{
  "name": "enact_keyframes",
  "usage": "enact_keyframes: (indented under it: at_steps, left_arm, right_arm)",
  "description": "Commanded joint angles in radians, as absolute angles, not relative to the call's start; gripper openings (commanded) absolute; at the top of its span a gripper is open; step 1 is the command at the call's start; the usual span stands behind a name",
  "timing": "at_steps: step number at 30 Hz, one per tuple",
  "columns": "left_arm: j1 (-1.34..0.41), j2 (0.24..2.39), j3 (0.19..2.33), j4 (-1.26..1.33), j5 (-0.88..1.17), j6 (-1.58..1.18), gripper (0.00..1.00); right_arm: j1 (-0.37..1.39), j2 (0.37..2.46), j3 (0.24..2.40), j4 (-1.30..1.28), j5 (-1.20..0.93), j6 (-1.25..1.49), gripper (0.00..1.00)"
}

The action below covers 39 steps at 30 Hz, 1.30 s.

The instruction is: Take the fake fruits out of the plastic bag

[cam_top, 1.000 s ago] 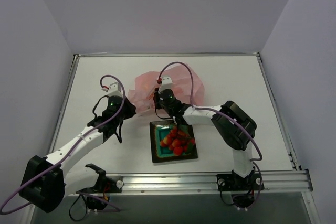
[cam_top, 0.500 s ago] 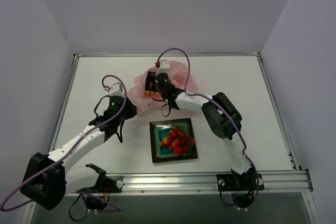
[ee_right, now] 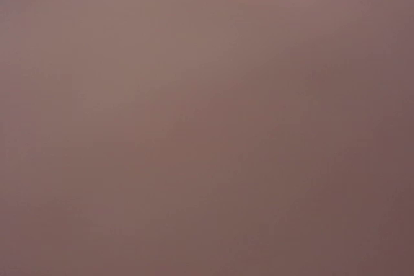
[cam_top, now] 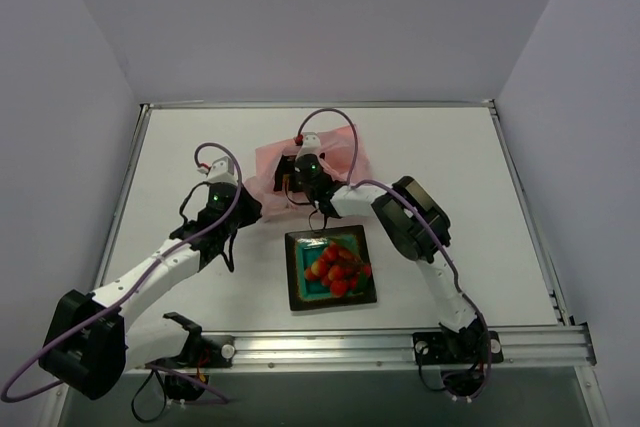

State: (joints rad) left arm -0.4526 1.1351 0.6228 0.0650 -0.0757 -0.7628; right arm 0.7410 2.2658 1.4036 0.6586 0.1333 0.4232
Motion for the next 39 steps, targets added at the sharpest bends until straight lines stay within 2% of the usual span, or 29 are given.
enact_keyframes:
  at_steps: [1, 3, 5, 7, 10, 11, 12, 13, 15, 17, 19, 21, 22, 25, 27, 29, 31, 34, 35, 37, 39]
  left_arm:
    - [-0.459, 1.12, 0.65, 0.101, -0.074, -0.764, 0.02]
    - [-0.46, 1.121, 0.653, 0.101, -0.075, -0.764, 0.02]
    - [-0.459, 1.117, 0.666, 0.104, -0.081, -0.764, 0.02]
    - [-0.46, 1.118, 0.683, 0.107, -0.078, -0.758, 0.02]
    - [-0.463, 1.126, 0.713, 0.103, -0.084, -0.747, 0.02]
    - [-0.463, 1.127, 0.718, 0.101, -0.086, -0.744, 0.02]
    - [-0.463, 1.129, 0.721, 0.098, -0.087, -0.742, 0.02]
    - [-0.463, 1.132, 0.721, 0.095, -0.092, -0.739, 0.02]
    - [-0.465, 1.129, 0.719, 0.08, -0.098, -0.736, 0.02]
    - [-0.463, 1.123, 0.724, 0.072, -0.106, -0.726, 0.02]
    - [-0.463, 1.118, 0.739, 0.051, -0.117, -0.701, 0.04]
    - [-0.463, 1.115, 0.791, 0.009, -0.126, -0.68, 0.12]
    - [-0.463, 1.112, 0.814, 0.002, -0.141, -0.655, 0.23]
    - [-0.463, 1.101, 0.897, -0.077, -0.147, -0.62, 0.3]
    - [-0.466, 1.103, 0.935, -0.107, -0.14, -0.612, 0.3]
    - [-0.466, 1.104, 0.933, -0.11, -0.135, -0.612, 0.22]
    - [-0.468, 1.12, 0.917, -0.101, -0.12, -0.617, 0.22]
    - [-0.468, 1.134, 0.916, -0.106, -0.068, -0.601, 0.57]
    - [-0.468, 1.126, 0.913, -0.097, -0.052, -0.597, 0.8]
    - [-0.466, 1.092, 0.917, -0.103, -0.035, -0.583, 0.94]
    - [-0.466, 1.047, 0.936, -0.15, -0.043, -0.562, 0.94]
  right_arm:
    - [0.741, 2.23, 1.426, 0.663, 0.114, 0.417, 0.89]
    - [0.729, 2.256, 1.477, 0.618, 0.097, 0.402, 0.94]
    - [0.715, 2.312, 1.538, 0.618, 0.059, 0.391, 0.94]
    - [0.71, 2.35, 1.569, 0.636, 0.041, 0.373, 0.91]
    - [0.701, 2.368, 1.586, 0.693, 0.038, 0.335, 0.82]
    - [0.696, 2.368, 1.592, 0.725, 0.028, 0.328, 0.73]
    - [0.683, 2.365, 1.595, 0.739, 0.011, 0.327, 0.48]
    - [0.677, 2.361, 1.597, 0.748, 0.0, 0.325, 0.44]
    - [0.666, 2.335, 1.583, 0.762, -0.037, 0.319, 0.27]
    - [0.655, 2.304, 1.55, 0.784, -0.04, 0.316, 0.19]
    - [0.655, 2.247, 1.482, 0.804, -0.057, 0.307, 0.16]
    - [0.657, 2.189, 1.401, 0.824, -0.063, 0.305, 0.14]
    - [0.657, 2.169, 1.376, 0.833, -0.07, 0.305, 0.13]
    - [0.661, 2.103, 1.313, 0.795, -0.075, 0.307, 0.12]
    - [0.669, 2.05, 1.284, 0.776, -0.068, 0.304, 0.11]
    - [0.676, 2.007, 1.238, 0.752, -0.061, 0.301, 0.11]
    - [0.686, 1.956, 1.217, 0.709, -0.066, 0.298, 0.11]
    - [0.704, 1.919, 1.206, 0.663, -0.046, 0.261, 0.11]
    - [0.709, 1.916, 1.195, 0.661, -0.038, 0.256, 0.11]
    - [0.706, 1.908, 1.181, 0.664, -0.031, 0.256, 0.11]
    - [0.701, 1.908, 1.164, 0.666, -0.017, 0.252, 0.1]
